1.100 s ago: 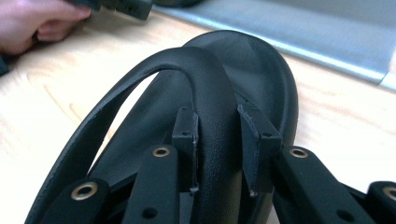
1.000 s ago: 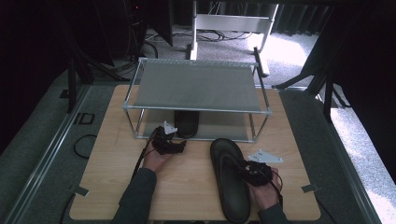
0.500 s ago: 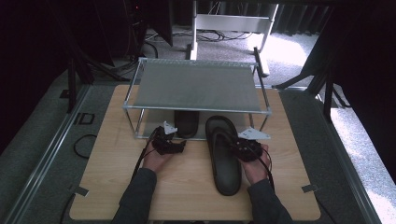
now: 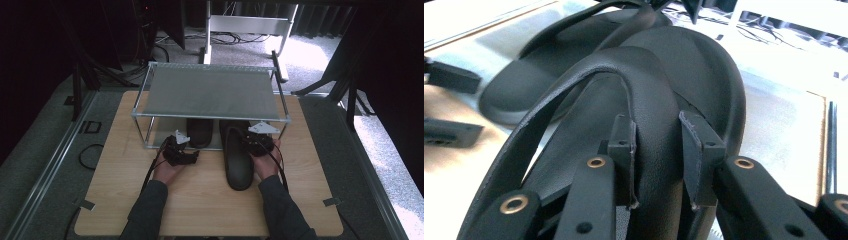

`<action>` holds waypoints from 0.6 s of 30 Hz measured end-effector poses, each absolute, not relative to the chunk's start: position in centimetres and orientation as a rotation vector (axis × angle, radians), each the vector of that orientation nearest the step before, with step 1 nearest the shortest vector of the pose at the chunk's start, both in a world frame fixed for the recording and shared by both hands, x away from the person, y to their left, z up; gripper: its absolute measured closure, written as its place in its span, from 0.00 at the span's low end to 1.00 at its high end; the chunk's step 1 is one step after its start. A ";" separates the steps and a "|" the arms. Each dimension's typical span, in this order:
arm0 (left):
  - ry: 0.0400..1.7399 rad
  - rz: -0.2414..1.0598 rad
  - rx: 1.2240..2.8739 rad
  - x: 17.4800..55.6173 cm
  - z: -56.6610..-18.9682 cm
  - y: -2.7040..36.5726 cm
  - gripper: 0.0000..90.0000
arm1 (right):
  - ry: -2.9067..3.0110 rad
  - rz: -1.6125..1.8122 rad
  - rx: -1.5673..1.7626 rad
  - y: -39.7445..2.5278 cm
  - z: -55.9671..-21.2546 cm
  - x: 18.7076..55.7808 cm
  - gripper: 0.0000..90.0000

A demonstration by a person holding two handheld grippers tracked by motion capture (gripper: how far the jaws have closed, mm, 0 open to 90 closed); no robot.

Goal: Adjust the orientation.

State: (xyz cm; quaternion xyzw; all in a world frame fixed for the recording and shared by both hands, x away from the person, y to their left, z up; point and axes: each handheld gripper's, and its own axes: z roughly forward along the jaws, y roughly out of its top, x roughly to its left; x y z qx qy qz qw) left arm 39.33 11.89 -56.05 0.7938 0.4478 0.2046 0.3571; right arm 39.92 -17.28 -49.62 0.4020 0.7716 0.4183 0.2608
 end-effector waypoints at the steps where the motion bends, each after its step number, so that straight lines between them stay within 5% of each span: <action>1: 1.155 0.528 2.050 39.3 -56.0 11.9 0.25 | 2.085 1.126 1.090 -17.3 -49.7 40.1 0.78; 18: 1.157 0.531 2.050 39.3 -56.0 11.9 0.25 | 2.083 1.072 1.063 -16.1 -51.0 41.2 0.78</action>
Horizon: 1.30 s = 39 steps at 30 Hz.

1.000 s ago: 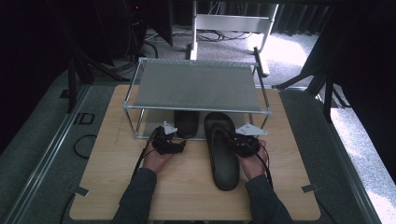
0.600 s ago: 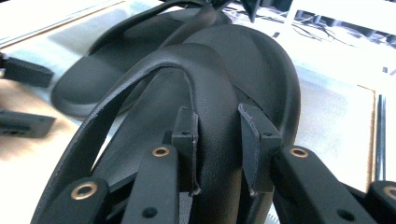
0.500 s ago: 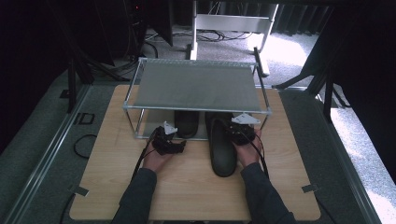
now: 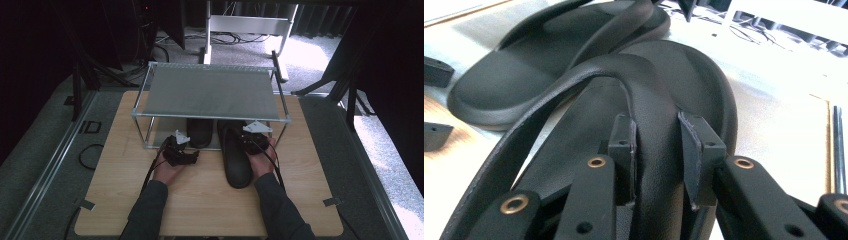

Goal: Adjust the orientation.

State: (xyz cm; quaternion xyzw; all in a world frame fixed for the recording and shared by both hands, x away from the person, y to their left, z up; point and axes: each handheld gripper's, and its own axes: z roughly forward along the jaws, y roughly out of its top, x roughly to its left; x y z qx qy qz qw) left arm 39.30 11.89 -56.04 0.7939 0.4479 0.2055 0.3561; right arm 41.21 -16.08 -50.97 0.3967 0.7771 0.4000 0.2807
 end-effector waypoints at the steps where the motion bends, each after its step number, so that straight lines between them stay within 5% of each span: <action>1: 1.157 0.530 2.050 39.3 -56.0 11.9 0.25 | 2.076 1.070 1.065 -16.0 -51.1 41.3 0.78; 4: 1.157 0.530 2.049 39.3 -56.0 11.9 0.25 | 2.083 1.076 1.069 -15.9 -51.1 41.2 0.64; 12: 1.158 0.531 2.052 39.3 -56.0 11.9 0.25 | 2.078 1.074 1.071 -16.2 -51.0 39.3 0.49; 31: 1.158 0.537 2.057 39.3 -56.0 11.8 0.25 | 2.143 1.154 1.026 -19.8 -51.7 28.4 0.33; 39: 1.157 0.540 2.059 39.3 -56.0 11.8 0.25 | 2.228 1.106 1.016 -19.9 -52.9 27.2 0.29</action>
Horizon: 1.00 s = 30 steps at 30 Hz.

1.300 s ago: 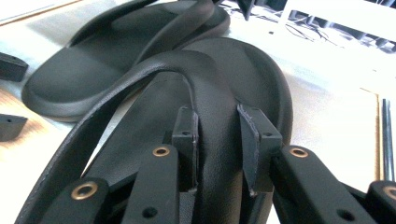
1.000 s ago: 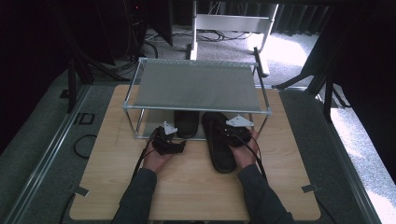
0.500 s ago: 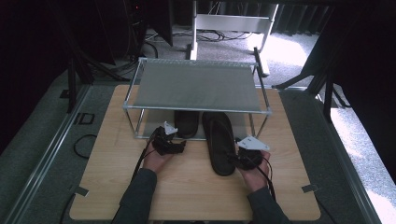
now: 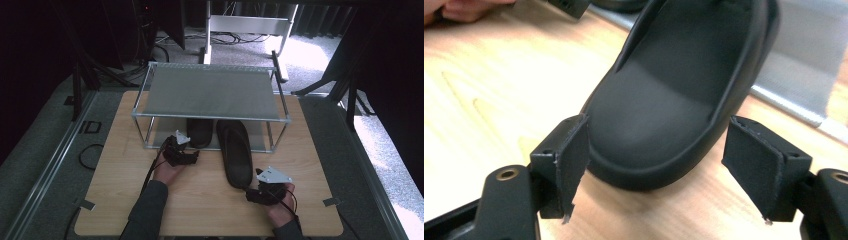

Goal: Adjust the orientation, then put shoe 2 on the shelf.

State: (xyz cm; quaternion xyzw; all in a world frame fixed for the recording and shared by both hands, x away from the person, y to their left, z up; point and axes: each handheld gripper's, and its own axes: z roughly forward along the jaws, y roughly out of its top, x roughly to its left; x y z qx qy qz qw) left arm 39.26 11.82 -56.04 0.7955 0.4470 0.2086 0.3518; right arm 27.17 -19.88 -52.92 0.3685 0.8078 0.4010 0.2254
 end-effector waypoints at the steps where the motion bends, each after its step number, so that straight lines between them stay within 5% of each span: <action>1: 1.157 0.540 2.058 39.3 -56.0 11.8 0.25 | 2.241 1.101 1.015 -19.8 -53.1 27.1 0.28; 8: 1.157 0.540 2.059 39.3 -56.0 11.8 0.25 | 2.320 1.050 1.015 -19.1 -54.1 27.2 0.22; 30: 1.157 0.544 2.062 39.2 -56.0 11.8 0.25 | 2.337 1.017 1.033 -18.7 -55.5 28.4 0.25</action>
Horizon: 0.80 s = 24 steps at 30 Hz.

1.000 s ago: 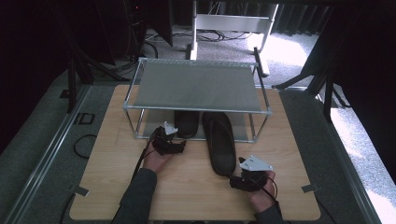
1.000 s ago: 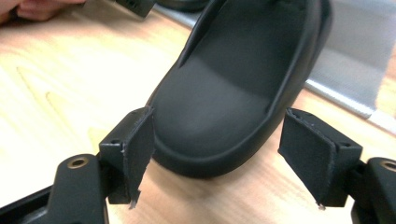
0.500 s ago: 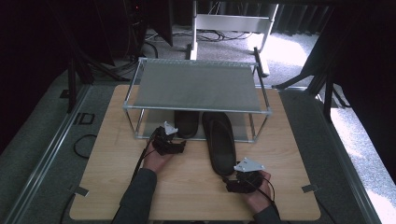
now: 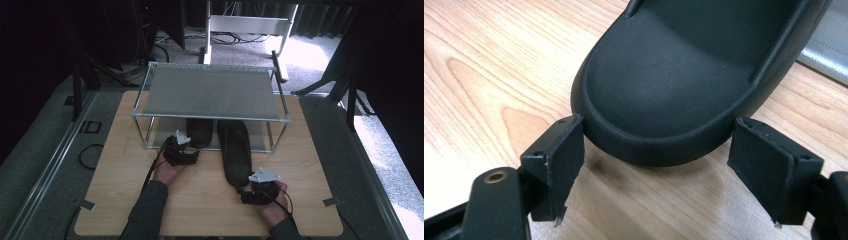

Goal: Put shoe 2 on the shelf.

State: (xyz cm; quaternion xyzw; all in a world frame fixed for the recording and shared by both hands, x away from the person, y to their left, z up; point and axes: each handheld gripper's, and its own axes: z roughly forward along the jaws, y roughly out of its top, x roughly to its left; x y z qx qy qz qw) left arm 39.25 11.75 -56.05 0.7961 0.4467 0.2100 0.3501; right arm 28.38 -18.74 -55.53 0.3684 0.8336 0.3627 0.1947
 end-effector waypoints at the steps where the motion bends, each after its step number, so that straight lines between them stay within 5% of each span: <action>1: 1.157 0.544 2.062 39.2 -56.0 11.8 0.25 | 2.336 1.017 1.034 -18.7 -55.5 28.4 0.25; 24: 1.157 0.543 2.062 39.2 -56.0 11.8 0.25 | 2.289 1.041 1.062 -17.7 -54.6 30.6 0.29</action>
